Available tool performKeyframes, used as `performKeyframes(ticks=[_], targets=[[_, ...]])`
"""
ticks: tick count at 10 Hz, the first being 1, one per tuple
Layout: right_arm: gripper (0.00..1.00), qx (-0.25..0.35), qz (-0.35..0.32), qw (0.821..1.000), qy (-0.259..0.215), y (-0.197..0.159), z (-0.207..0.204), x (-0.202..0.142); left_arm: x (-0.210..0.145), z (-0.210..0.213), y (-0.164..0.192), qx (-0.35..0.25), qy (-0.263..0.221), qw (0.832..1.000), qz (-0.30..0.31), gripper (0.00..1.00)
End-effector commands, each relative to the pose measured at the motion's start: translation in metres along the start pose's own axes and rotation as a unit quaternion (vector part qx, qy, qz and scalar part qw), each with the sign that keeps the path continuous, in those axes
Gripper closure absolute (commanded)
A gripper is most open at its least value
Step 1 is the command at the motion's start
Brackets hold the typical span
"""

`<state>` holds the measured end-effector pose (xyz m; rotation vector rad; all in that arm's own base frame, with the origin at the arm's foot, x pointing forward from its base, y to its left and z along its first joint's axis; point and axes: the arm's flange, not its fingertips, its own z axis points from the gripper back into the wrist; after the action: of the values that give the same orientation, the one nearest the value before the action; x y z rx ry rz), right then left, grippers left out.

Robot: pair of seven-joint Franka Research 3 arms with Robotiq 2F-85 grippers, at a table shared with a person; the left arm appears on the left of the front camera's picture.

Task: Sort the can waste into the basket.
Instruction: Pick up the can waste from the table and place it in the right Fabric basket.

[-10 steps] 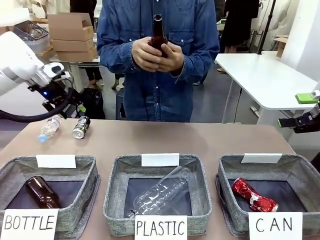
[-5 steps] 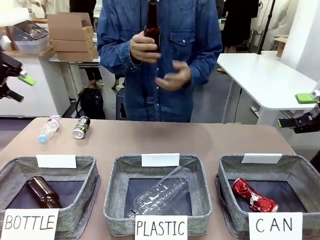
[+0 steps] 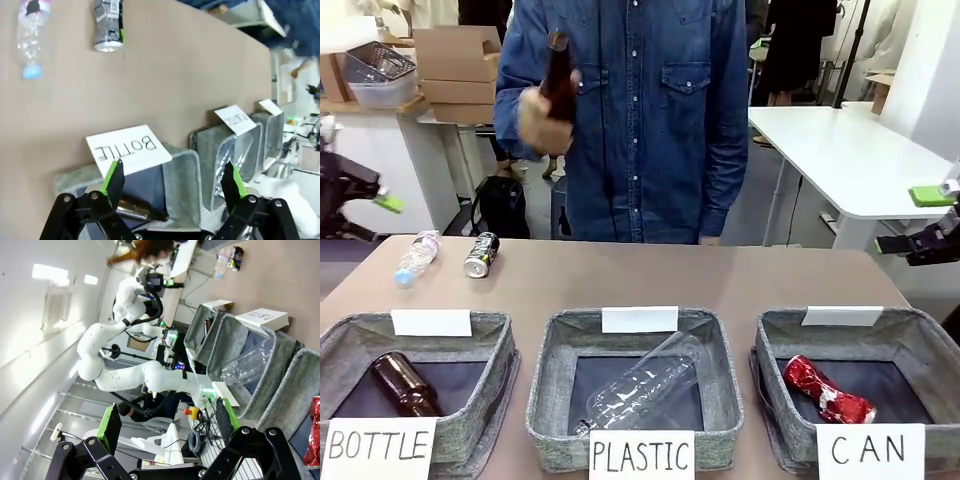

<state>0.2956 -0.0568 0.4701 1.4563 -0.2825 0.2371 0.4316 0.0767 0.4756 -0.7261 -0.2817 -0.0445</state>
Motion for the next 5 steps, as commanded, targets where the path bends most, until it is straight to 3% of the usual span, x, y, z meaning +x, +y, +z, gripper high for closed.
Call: performKeyframes(ticks=[1,2,3,4,5], targets=[[0.00,0.002,0.013,1.000,0.002,0.001,0.002,0.002,0.010,0.068,0.021,-0.029,-0.044,0.998,0.043,0.00],[0.00,0.002,0.013,1.000,0.002,0.001,0.002,0.002,-0.005,0.108,0.041,-0.067,-0.058,0.994,0.063,0.00],[0.00,0.002,0.013,1.000,0.002,0.001,0.002,0.002,-0.027,0.144,0.063,-0.058,-0.110,0.986,0.108,0.00],[0.00,0.002,0.013,1.000,0.002,0.001,0.002,0.002,-0.055,0.176,0.086,-0.086,-0.135,0.979,0.130,0.00],[0.00,0.002,0.013,1.000,0.002,0.001,0.002,0.002,-0.075,0.188,0.099,-0.089,-0.165,0.970,0.154,0.00]])
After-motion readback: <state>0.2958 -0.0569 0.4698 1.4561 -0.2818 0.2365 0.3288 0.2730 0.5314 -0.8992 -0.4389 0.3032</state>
